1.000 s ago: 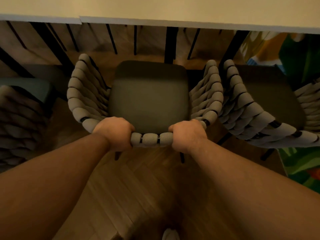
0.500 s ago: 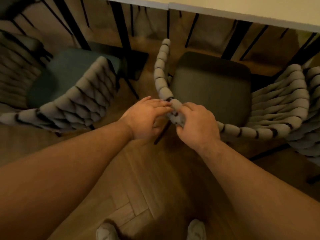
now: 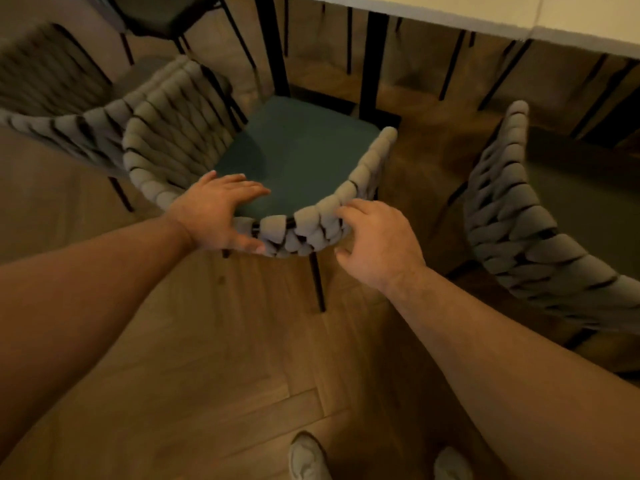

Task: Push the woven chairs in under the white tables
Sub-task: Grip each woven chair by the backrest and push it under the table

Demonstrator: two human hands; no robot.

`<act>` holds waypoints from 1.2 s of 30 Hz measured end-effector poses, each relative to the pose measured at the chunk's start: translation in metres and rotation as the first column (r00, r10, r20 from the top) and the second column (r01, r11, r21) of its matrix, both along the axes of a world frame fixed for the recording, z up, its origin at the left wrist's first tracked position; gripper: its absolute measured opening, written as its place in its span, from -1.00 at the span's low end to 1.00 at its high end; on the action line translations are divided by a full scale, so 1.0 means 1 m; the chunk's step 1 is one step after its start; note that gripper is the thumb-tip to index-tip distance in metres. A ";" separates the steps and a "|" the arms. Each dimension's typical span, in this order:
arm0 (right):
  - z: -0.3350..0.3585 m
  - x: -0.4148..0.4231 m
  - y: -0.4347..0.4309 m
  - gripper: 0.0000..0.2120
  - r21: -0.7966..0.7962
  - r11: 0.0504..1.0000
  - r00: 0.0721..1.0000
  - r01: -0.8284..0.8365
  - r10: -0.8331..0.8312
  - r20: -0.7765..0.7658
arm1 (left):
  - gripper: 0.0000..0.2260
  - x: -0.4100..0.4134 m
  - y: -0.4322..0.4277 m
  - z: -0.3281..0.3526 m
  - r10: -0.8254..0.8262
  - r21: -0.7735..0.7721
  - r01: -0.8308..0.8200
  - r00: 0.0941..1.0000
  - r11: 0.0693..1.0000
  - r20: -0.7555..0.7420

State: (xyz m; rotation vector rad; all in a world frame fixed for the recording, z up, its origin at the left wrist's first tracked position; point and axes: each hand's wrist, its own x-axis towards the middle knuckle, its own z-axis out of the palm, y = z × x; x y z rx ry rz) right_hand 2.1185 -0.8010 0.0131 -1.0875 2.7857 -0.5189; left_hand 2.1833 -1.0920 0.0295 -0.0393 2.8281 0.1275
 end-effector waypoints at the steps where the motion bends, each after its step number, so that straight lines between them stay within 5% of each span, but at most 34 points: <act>1: 0.001 0.000 -0.016 -0.50 -0.004 1.000 1.000 -0.024 0.024 -0.001 | 0.10 0.003 -0.018 -0.002 0.035 -0.019 -0.034 0.999 0.999 0.032; 6: -0.009 -0.010 -0.089 -0.35 0.080 0.988 0.991 -0.130 0.127 0.040 | 0.22 -0.002 -0.082 -0.026 0.180 -0.129 -0.162 0.974 0.978 0.140; 10: -0.026 -0.021 -0.140 -0.28 0.158 0.966 0.978 -0.203 0.192 0.083 | 0.23 -0.009 -0.107 -0.049 0.173 -0.237 -0.107 0.945 0.966 0.277; 15: -0.046 -0.028 -0.181 -0.42 0.407 0.874 0.952 -0.265 0.169 0.255 | 0.05 -0.041 -0.120 -0.050 0.133 -0.231 -0.042 0.910 0.972 0.392; 18: -0.056 -0.037 -0.196 -0.38 0.466 0.843 0.945 -0.267 0.134 0.299 | -0.22 -0.049 -0.127 -0.050 0.165 -0.208 -0.070 0.858 0.976 0.486; 25: -0.068 -0.043 -0.200 -0.14 0.464 0.839 0.933 -0.283 0.129 0.336 | -0.38 -0.052 -0.144 -0.064 0.071 -0.178 0.015 0.883 0.984 0.464; 36: -0.046 -0.037 -0.220 -0.53 0.620 0.776 0.933 -0.118 -0.127 0.336 | -0.67 -0.046 -0.164 -0.074 -0.112 -0.013 0.124 0.929 0.992 0.353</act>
